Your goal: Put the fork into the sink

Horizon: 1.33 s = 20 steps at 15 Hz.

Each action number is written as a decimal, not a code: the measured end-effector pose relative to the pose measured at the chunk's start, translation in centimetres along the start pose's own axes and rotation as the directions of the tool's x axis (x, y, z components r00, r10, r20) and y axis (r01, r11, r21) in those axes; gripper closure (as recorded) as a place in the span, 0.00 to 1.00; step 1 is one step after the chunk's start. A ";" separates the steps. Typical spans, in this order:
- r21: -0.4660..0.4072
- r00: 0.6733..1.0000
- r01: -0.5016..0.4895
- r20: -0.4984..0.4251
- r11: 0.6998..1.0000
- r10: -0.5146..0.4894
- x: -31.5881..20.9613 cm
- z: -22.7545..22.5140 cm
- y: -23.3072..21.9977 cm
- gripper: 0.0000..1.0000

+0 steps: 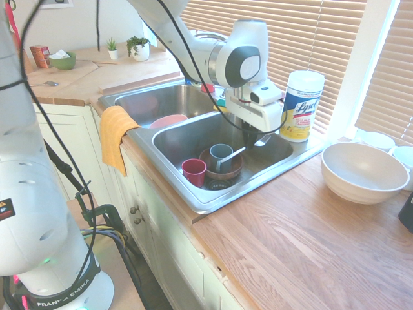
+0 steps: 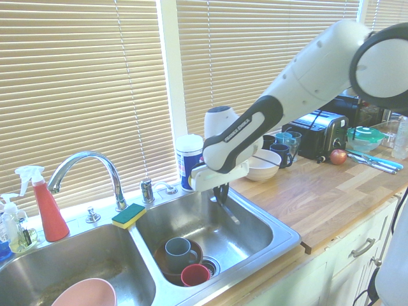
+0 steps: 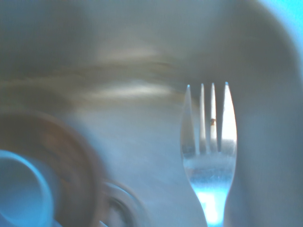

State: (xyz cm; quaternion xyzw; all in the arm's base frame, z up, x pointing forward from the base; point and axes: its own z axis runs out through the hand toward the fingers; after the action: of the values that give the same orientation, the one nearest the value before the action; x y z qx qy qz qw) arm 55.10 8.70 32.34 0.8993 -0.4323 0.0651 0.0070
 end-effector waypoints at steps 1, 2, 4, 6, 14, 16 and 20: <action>0.003 1.000 -0.005 0.004 1.000 0.005 -0.4 1.2 -1.7 1.00; 0.005 1.000 -0.009 0.009 1.000 0.009 -1.0 2.4 -3.3 1.00; 0.011 1.000 -0.005 0.019 1.000 0.005 -2.4 5.0 -6.0 1.00; 0.019 1.000 0.001 0.021 1.000 -0.002 -3.8 7.3 -7.8 1.00; 0.032 1.000 -0.011 0.010 0.999 0.011 -2.6 14.3 -7.3 1.00; 0.041 1.000 -0.011 0.025 0.999 0.010 -2.0 15.3 -6.8 1.00; 0.040 0.999 -0.005 0.034 0.999 0.003 -1.3 15.7 -6.3 1.00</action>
State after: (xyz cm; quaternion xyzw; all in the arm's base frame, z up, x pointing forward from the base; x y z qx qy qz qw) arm 60.96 12.60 16.85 0.8994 -0.4328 0.0584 -0.0182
